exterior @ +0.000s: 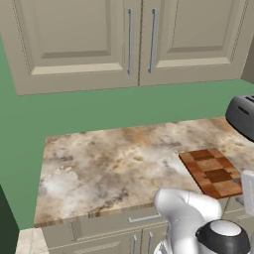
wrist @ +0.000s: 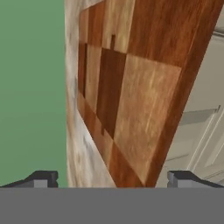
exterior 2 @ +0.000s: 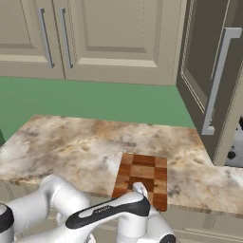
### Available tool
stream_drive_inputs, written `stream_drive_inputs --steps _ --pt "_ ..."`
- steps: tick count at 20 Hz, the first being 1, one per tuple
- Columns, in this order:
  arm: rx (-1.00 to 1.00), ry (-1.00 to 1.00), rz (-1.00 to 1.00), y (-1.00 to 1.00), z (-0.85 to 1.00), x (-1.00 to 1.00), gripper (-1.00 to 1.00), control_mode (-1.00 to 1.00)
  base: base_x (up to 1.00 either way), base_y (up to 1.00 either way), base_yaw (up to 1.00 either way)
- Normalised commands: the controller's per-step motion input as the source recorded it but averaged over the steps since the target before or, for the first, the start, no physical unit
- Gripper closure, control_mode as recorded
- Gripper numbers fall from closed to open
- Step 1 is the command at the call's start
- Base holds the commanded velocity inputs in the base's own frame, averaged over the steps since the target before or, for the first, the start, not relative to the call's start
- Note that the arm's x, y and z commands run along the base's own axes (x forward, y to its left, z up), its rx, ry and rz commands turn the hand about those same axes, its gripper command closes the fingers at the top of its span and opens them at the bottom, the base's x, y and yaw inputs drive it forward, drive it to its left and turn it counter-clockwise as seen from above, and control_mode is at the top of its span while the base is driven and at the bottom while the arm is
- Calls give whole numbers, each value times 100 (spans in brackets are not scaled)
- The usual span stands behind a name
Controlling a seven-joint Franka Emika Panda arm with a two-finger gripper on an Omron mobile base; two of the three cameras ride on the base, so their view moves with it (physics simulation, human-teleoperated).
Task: Move the cutting board and knife to the sink. Then move spray from the cabinet to the counter.
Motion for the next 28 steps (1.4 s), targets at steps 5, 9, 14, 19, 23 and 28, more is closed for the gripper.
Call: stream_drive_inputs --steps 5,9,14,19,23,28 --pt "2 0 6 -24 -24 24 -100 -100 0 0 0" --pt "1 0 6 -19 -22 14 -100 -100 0 0 0" --pt "1 0 5 -11 -21 9 -100 -100 0 0 0" --pt "3 0 4 -1 -10 1 -100 -100 0 0 0" --pt "4 0 4 0 -6 0 -100 -100 0 0 0" --pt "4 0 3 0 -4 1 -100 -100 0 0 0"
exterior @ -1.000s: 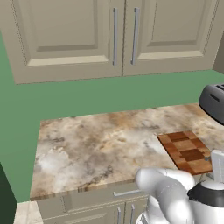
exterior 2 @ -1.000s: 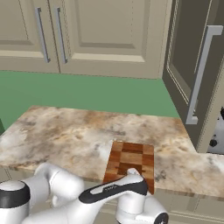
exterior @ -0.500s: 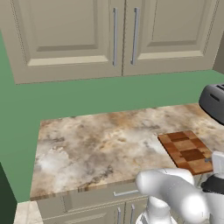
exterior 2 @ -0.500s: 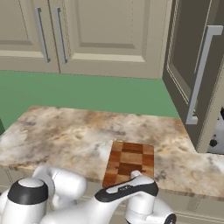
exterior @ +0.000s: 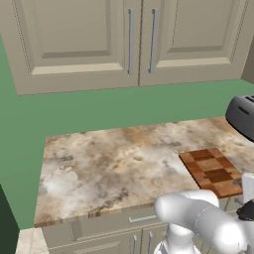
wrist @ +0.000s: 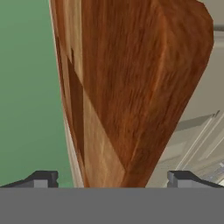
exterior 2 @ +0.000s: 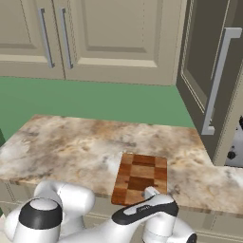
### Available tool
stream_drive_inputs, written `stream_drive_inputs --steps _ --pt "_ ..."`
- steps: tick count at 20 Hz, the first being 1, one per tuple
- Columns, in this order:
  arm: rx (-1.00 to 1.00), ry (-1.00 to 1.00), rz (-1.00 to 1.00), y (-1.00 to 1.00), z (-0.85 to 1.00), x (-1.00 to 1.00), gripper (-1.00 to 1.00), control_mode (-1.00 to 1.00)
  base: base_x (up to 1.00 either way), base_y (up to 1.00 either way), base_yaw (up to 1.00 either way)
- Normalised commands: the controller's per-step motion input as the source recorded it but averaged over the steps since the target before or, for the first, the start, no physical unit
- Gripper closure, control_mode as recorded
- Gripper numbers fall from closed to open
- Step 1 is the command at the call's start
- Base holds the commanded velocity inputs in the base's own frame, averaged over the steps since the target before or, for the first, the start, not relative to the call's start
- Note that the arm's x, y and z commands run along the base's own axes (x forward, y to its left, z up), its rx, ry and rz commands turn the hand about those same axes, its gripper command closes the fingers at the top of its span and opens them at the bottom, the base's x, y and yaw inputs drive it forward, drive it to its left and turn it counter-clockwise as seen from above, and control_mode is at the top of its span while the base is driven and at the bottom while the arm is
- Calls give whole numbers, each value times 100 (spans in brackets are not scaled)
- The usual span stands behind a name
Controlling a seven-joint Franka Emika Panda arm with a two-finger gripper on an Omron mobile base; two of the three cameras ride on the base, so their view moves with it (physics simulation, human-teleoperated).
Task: Move the cutting board and knife to the sink. Then move spray from the cabinet to the counter.
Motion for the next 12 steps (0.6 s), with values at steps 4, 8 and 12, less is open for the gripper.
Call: stream_drive_inputs --steps 4,8,12 --pt "3 0 3 0 0 2 -100 -100 0 0 0" --pt "2 0 3 0 0 3 -100 -100 0 0 0" --pt "1 0 2 0 0 2 -100 -100 0 0 0"
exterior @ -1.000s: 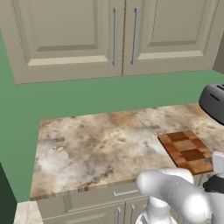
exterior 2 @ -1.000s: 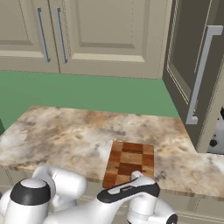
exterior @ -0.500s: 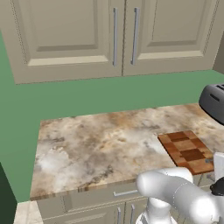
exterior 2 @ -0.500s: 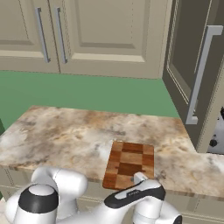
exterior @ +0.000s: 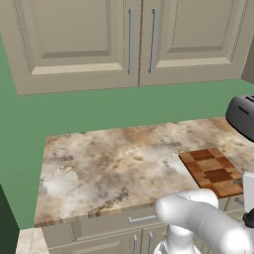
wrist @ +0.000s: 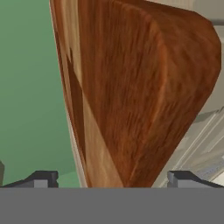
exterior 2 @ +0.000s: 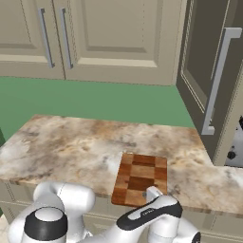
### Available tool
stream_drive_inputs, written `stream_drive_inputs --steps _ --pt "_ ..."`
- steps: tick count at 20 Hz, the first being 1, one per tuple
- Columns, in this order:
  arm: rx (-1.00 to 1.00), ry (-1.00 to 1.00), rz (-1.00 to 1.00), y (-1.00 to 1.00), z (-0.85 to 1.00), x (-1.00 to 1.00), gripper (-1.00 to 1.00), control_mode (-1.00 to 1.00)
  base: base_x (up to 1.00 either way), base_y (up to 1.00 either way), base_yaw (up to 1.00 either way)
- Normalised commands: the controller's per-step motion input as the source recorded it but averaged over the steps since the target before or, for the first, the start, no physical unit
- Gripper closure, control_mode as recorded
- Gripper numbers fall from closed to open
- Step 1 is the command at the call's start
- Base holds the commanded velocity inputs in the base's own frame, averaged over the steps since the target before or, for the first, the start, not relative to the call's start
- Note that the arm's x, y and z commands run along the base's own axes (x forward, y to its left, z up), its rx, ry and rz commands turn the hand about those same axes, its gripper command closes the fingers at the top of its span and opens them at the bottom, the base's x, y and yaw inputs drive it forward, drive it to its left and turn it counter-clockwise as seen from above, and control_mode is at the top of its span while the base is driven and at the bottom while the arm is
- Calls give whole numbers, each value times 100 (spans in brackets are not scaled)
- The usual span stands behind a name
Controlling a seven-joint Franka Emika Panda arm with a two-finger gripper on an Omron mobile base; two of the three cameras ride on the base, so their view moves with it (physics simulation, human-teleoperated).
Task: Move the cutting board and knife to the sink. Then move spray from the cabinet to the counter.
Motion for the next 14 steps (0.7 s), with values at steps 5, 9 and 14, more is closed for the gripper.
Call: stream_drive_inputs --steps 5,9,14 --pt "0 0 2 0 -2 1 -100 -100 0 0 0" --pt "0 0 1 0 -3 0 -100 -100 0 0 0" --pt "1 -1 0 1 -1 2 -100 -100 0 0 0"
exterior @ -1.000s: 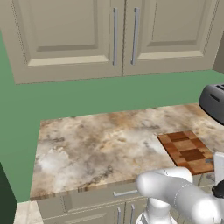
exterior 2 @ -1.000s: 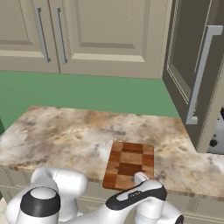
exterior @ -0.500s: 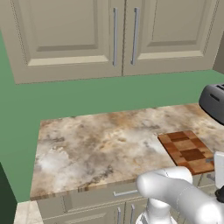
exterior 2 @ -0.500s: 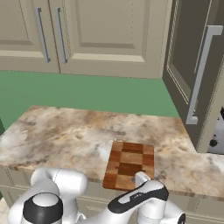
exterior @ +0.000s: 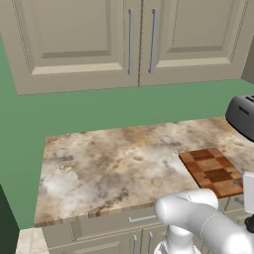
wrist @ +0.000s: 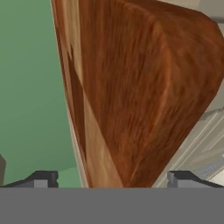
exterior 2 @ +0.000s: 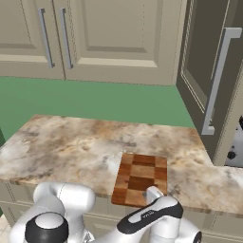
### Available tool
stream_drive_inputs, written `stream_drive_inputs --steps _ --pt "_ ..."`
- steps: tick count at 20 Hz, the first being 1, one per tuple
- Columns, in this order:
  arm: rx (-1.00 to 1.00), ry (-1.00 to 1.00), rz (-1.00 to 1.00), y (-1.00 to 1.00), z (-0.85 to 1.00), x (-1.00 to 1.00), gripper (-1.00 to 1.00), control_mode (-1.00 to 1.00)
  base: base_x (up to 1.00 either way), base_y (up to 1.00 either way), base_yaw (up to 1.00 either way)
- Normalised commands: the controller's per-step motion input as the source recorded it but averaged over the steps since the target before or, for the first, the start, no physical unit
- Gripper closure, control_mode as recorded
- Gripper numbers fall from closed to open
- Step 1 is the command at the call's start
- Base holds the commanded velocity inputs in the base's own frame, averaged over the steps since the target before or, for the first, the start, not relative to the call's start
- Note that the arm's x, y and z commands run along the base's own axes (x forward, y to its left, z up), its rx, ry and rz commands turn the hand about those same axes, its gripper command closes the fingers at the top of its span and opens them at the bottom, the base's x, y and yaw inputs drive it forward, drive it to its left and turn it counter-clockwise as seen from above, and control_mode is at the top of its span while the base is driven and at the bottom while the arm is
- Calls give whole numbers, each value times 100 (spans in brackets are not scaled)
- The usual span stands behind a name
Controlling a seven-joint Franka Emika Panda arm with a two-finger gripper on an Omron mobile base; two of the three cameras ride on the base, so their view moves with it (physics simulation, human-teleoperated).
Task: Move the cutting board and knife to the sink. Then move spray from the cabinet to the counter.
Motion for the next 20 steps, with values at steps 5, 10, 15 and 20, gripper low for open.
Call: stream_drive_inputs --steps 5,10,15,20 --pt "5 -6 0 3 0 1 -100 -100 0 0 0" --pt "5 -7 0 0 0 0 -100 -100 0 0 0" --pt "3 -7 0 0 0 0 -100 -100 0 0 0" --pt "0 -8 -1 0 0 1 -100 -100 0 0 0"
